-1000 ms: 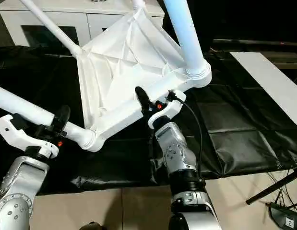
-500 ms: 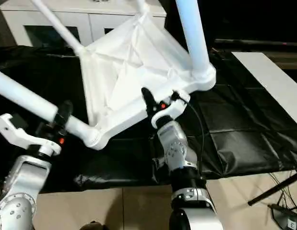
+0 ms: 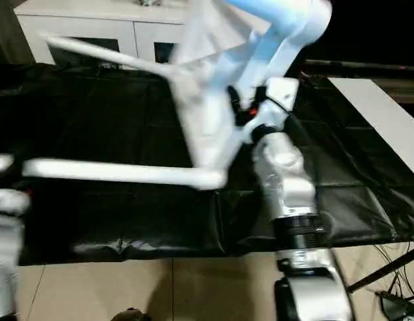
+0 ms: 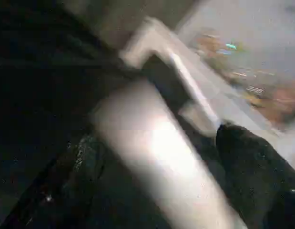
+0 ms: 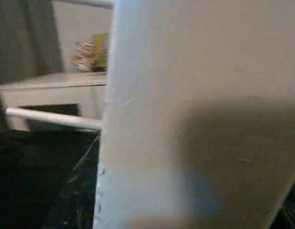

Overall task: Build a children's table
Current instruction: Flip table

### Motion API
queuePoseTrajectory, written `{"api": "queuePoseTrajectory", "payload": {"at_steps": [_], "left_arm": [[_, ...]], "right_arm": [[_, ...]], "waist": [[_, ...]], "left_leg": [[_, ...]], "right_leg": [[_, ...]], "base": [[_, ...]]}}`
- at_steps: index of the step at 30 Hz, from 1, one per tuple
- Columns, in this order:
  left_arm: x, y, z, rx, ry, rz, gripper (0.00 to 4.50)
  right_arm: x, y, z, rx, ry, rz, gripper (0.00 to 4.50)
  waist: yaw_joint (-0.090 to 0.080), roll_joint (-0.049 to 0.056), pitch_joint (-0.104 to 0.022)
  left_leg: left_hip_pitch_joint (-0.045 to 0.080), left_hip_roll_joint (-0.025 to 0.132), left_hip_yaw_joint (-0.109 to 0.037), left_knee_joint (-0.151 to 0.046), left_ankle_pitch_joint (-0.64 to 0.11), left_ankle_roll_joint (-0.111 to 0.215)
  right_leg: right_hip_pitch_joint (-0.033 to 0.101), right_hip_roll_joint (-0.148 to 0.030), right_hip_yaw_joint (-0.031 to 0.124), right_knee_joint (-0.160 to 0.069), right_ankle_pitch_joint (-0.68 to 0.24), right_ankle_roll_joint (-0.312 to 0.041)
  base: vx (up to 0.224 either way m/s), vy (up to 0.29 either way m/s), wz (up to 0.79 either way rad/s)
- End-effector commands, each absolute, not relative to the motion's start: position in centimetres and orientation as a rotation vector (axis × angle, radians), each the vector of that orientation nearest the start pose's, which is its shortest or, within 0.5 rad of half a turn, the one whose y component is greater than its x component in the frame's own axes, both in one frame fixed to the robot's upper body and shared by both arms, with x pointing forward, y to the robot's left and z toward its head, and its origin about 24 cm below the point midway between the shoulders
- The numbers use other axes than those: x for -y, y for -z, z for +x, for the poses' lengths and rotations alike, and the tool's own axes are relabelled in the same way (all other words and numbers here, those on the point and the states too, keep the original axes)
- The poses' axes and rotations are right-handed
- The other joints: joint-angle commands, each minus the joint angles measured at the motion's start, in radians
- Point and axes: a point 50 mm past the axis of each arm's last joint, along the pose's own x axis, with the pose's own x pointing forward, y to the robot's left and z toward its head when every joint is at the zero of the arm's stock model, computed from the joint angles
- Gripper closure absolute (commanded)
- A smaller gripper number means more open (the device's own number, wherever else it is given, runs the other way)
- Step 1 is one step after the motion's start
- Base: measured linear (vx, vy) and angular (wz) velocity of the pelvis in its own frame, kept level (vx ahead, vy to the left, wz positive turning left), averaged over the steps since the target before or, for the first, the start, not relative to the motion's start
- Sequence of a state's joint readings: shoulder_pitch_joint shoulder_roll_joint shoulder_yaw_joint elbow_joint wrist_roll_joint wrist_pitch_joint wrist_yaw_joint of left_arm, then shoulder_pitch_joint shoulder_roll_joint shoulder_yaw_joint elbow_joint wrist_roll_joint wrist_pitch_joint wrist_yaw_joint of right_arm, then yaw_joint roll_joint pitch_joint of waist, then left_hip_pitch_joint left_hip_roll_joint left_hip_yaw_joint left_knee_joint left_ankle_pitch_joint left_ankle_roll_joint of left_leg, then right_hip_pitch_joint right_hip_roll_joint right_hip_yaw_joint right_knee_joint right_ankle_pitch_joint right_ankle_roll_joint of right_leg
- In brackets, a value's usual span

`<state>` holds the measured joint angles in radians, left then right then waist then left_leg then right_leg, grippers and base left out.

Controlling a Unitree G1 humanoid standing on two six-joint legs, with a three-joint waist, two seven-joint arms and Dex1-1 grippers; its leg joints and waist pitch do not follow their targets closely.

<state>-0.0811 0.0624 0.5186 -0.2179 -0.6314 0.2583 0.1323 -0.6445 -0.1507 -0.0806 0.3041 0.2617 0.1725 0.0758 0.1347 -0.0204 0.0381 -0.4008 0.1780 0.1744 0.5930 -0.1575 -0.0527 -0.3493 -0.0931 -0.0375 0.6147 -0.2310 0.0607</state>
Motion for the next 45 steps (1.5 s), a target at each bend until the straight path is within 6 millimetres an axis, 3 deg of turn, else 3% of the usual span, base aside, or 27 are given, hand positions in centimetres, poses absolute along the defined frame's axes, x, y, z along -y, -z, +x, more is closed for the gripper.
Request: {"api": "queuePoseTrajectory", "payload": {"at_steps": [1, 6, 11, 14, 16, 18, 19, 22, 23, 25, 27, 31, 32, 33, 35, 37, 39, 41, 45], "left_arm": [[-26.5, -9.3, 24.1, 0.153, -0.438, -0.571, 0.53], [-26.1, -9.1, 24.4, 0.131, -0.42, -0.558, 0.53], [-25.1, -9.4, 24.9, 0.129, -0.348, -0.522, 0.53], [-24.3, -9.6, 25.3, 0.094, -0.242, -0.409, 0.53], [-22.5, -9.9, 25.8, 0.043, -0.032, -0.211, 0.53], [-21.6, -10.3, 26.0, 0.04, 0.055, -0.122, 0.53], [-21.2, -10.6, 26.1, 0.048, 0.1, -0.071, 0.53], [-20.1, -11.6, 26.5, 0.067, 0.208, 0.038, 0.53], [-19.7, -12.1, 26.6, 0.087, 0.257, 0.091, 0.53], [-18.5, -13.5, 26.7, 0.156, 0.41, 0.268, 0.53], [-17.4, -14.7, 26.8, 0.229, 0.52, 0.421, 0.53], [-15.9, -16.4, 27.0, 0.348, 0.629, 0.616, 0.53], [-15.5, -16.8, 27.0, 0.377, 0.664, 0.63, 0.53], [-15.2, -17.1, 27.0, 0.394, 0.688, 0.635, 0.25], [-14.6, -17.8, 26.9, 0.441, 0.724, 0.656, 0.18], [-14.1, -18.0, 26.8, 0.477, 0.759, 0.687, 0.12], [-13.7, -18.0, 26.7, 0.508, 0.801, 0.707, 0.0], [-13.4, -17.9, 26.6, 0.525, 0.826, 0.716, 0.0], [-13.2, -18.1, 26.8, 0.557, 0.83, 0.748, 0.0]], "right_arm": [[16.3, -15.9, 36.1, 0.183, -0.06, 0.095, 2.42], [17.0, -17.1, 36.0, 0.205, 0.006, -0.007, 2.51], [16.7, -16.7, 36.0, 0.171, -0.005, -0.036, 2.53], [16.4, -16.2, 36.2, 0.13, -0.021, -0.088, 2.53], [15.4, -15.0, 36.4, 0.061, -0.123, -0.127, 2.53], [15.1, -14.4, 36.5, 0.039, -0.159, -0.122, 1.84], [15.0, -14.1, 36.6, 0.034, -0.172, -0.114, 1.84], [15.7, -13.8, 37.0, 0.032, -0.156, -0.11, 1.58], [15.9, -13.8, 37.0, 0.041, -0.147, -0.116, 1.46], [16.4, -14.0, 37.0, 0.072, -0.122, -0.144, 1.35], [16.5, -13.8, 36.5, 0.104, -0.116, -0.154, 1.21], [16.7, -12.2, 35.0, 0.144, -0.112, -0.153, 0.91], [16.7, -11.7, 34.4, 0.16, -0.124, -0.152, 0.74], [16.7, -11.4, 34.0, 0.171, -0.132, -0.151, 0.59], [16.9, -10.3, 32.6, 0.196, -0.148, -0.145, 0.54], [17.1, -9.5, 31.7, 0.221, -0.155, -0.148, 0.4], [17.2, -9.2, 30.8, 0.26, -0.162, -0.149, 0.15], [17.2, -8.9, 30.1, 0.29, -0.17, -0.157, 0.1], [16.6, -8.4, 29.1, 0.329, -0.254, -0.156, 0.04]], "waist": [[-0.012, 0.014, -0.059], [-0.011, 0.014, -0.06], [-0.014, 0.012, -0.061], [-0.019, 0.011, -0.061], [-0.022, 0.012, -0.06], [-0.03, 0.016, -0.057], [-0.031, 0.011, -0.058], [-0.038, 0.014, -0.058], [-0.038, 0.001, -0.062], [-0.036, 0.005, -0.065], [-0.032, 0.0, -0.063], [-0.025, 0.0, -0.06], [-0.024, 0.004, -0.06], [-0.024, 0.0, -0.06], [-0.025, 0.009, -0.059], [-0.028, 0.003, -0.058], [-0.032, 0.011, -0.055], [-0.035, 0.007, -0.054], [-0.045, 0.013, -0.054]], "left_leg": [[0.044, 0.041, -0.017, -0.081, -0.26, -0.115], [0.041, 0.039, -0.018, -0.08, -0.267, -0.12], [0.038, 0.039, -0.017, -0.077, -0.237, -0.107], [0.038, 0.038, -0.017, -0.076, -0.228, -0.101], [0.039, 0.038, -0.017, -0.077, -0.24, -0.095], [0.04, 0.039, -0.017, -0.081, -0.262, -0.104], [0.04, 0.041, -0.017, -0.082, -0.276, -0.106], [0.039, 0.039, -0.016, -0.082, -0.282, -0.112], [0.036, 0.039, -0.016, -0.079, -0.254, -0.106], [0.03, 0.036, -0.014, -0.072, -0.185, -0.082], [0.031, 0.037, -0.01, -0.07, -0.167, -0.061], [0.037, 0.042, -0.007, -0.073, -0.203, -0.077], [0.037, 0.042, -0.007, -0.073, -0.212, -0.079], [0.037, 0.042, -0.008, -0.076, -0.23, -0.084], [0.037, 0.042, -0.009, -0.077, -0.26, -0.089], [0.034, 0.042, -0.01, -0.08, -0.28, -0.085], [0.035, 0.042, -0.012, -0.083, -0.324, -0.084], [0.033, 0.043, -0.013, -0.084, -0.34, -0.079], [0.034, 0.044, -0.015, -0.084, -0.367, -0.067]], "right_leg": [[-0.002, -0.029, 0.025, -0.059, -0.003, -0.049], [0.0, -0.028, 0.025, -0.057, 0.011, -0.054], [0.001, -0.029, 0.025, -0.054, 0.046, -0.061], [0.001, -0.027, 0.024, -0.054, 0.041, -0.059], [-0.001, -0.027, 0.023, -0.056, 0.009, -0.056], [-0.005, -0.027, 0.024, -0.055, -0.022, -0.066], [-0.004, -0.03, 0.024, -0.056, -0.037, -0.075], [-0.005, -0.03, 0.024, -0.053, -0.028, -0.104], [0.002, -0.031, 0.023, -0.05, 0.002, -0.114], [0.001, -0.031, 0.024, -0.044, 0.057, -0.122], [-0.002, -0.031, 0.025, -0.044, 0.052, -0.123], [-0.007, -0.034, 0.027, -0.045, 0.022, -0.129], [-0.009, -0.035, 0.028, -0.045, 0.014, -0.127], [-0.008, -0.034, 0.028, -0.045, 0.009, -0.131], [-0.011, -0.034, 0.029, -0.046, -0.007, -0.136], [-0.007, -0.034, 0.029, -0.048, -0.024, -0.14], [-0.011, -0.036, 0.031, -0.054, -0.081, -0.146], [-0.01, -0.038, 0.032, -0.056, -0.103, -0.147], [-0.012, -0.034, 0.032, -0.056, -0.104, -0.16]], "base": [[0.0, 0.0, 0.0], [0.0, 0.0, 0.0], [0.0, 0.0, 0.0], [0.0, 0.0, 0.0], [0.0, 0.0, 0.0], [0.0, 0.0, 0.0], [0.0, 0.0, 0.0], [0.0, 0.0, 0.0], [0.0, 0.0, 0.0], [0.0, 0.0, 0.0], [0.0, 0.0, 0.0], [0.0, 0.0, 0.0], [0.0, 0.0, 0.0], [0.0, 0.0, 0.0], [0.0, 0.0, 0.0], [0.0, 0.0, 0.0], [0.0, 0.0, 0.0], [0.0, 0.0, 0.0], [0.0, 0.0, 0.0]]}}
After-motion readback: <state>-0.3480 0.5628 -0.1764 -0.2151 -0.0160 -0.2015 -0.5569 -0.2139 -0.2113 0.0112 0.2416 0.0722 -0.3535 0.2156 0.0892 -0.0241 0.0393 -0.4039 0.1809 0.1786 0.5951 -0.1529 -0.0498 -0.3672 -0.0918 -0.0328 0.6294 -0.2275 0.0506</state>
